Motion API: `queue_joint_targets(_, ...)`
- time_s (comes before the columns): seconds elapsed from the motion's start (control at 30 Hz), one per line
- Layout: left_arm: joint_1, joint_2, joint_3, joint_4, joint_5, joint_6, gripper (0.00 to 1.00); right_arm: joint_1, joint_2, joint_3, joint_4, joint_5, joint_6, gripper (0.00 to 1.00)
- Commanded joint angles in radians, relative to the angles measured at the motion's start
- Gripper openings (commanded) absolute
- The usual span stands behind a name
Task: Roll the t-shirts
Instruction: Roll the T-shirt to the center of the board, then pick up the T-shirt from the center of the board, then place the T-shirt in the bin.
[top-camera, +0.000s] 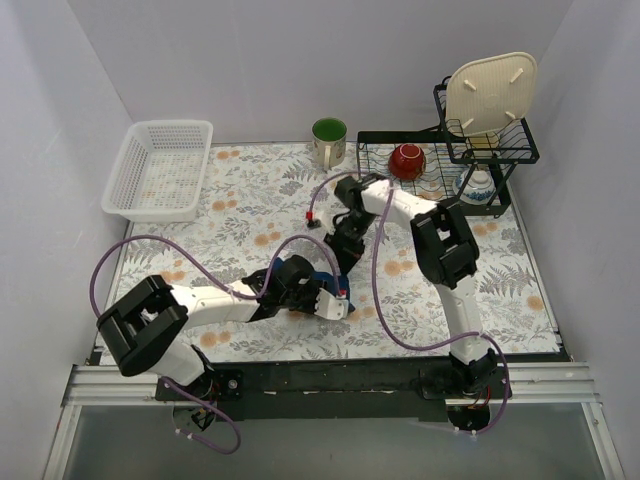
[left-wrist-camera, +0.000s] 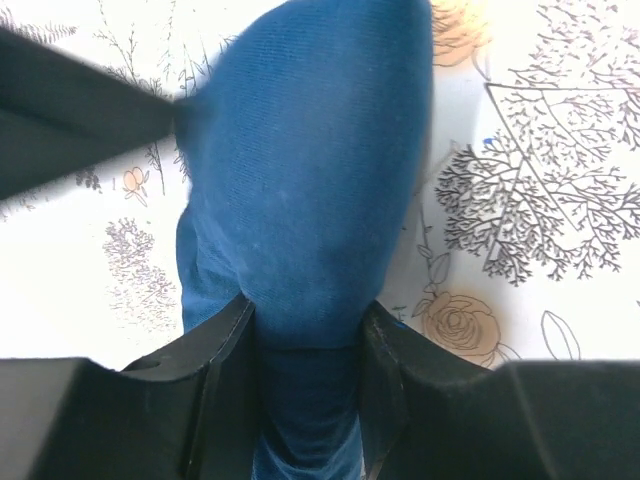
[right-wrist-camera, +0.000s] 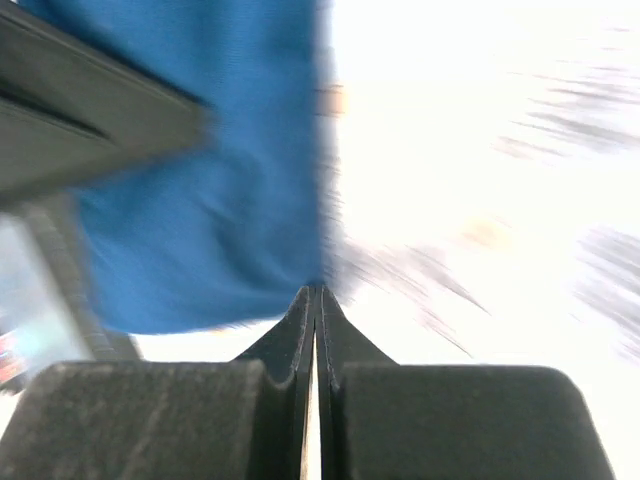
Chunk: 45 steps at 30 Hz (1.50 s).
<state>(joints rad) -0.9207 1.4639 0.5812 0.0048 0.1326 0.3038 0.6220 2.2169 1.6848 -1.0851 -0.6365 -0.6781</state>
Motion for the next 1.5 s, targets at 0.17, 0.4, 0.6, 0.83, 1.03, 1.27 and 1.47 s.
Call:
queue_joint_targets(0.17, 0.187, -0.045, 0.138, -0.449, 0.067, -0.193, 0.00, -0.292, -0.218, 0.195, -0.058, 0.195, -0.052, 0.01)
queue_joint_targets(0.4, 0.344, -0.083, 0.367, -0.517, -0.010, -0.236, 0.00, -0.309, -0.341, 0.043, -0.041, 0.193, -0.038, 0.01)
queue_joint_targets(0.6, 0.532, -0.036, 0.575, -0.509, -0.060, -0.227, 0.00, -0.309, -0.381, 0.023, -0.067, 0.189, -0.049, 0.01)
queue_joint_targets(0.83, 0.727, 0.166, 0.959, -0.503, -0.276, -0.201, 0.00, -0.315, -0.408, 0.041, -0.041, 0.179, -0.012, 0.01)
queue_joint_targets(1.03, 0.868, 0.497, 1.411, -0.532, -0.516, -0.154, 0.00, -0.324, -0.361, 0.079, -0.067, 0.092, 0.000, 0.01)
queue_joint_targets(1.27, 0.951, 0.834, 1.737, -0.300, -0.800, 0.087, 0.00, -0.424, -0.319, 0.075, -0.064, 0.009, 0.026, 0.01)
queue_joint_targets(1.47, 0.984, 0.972, 1.777, -0.151, -0.924, 0.136, 0.00, -0.470, -0.324, 0.087, -0.108, 0.047, 0.006, 0.01)
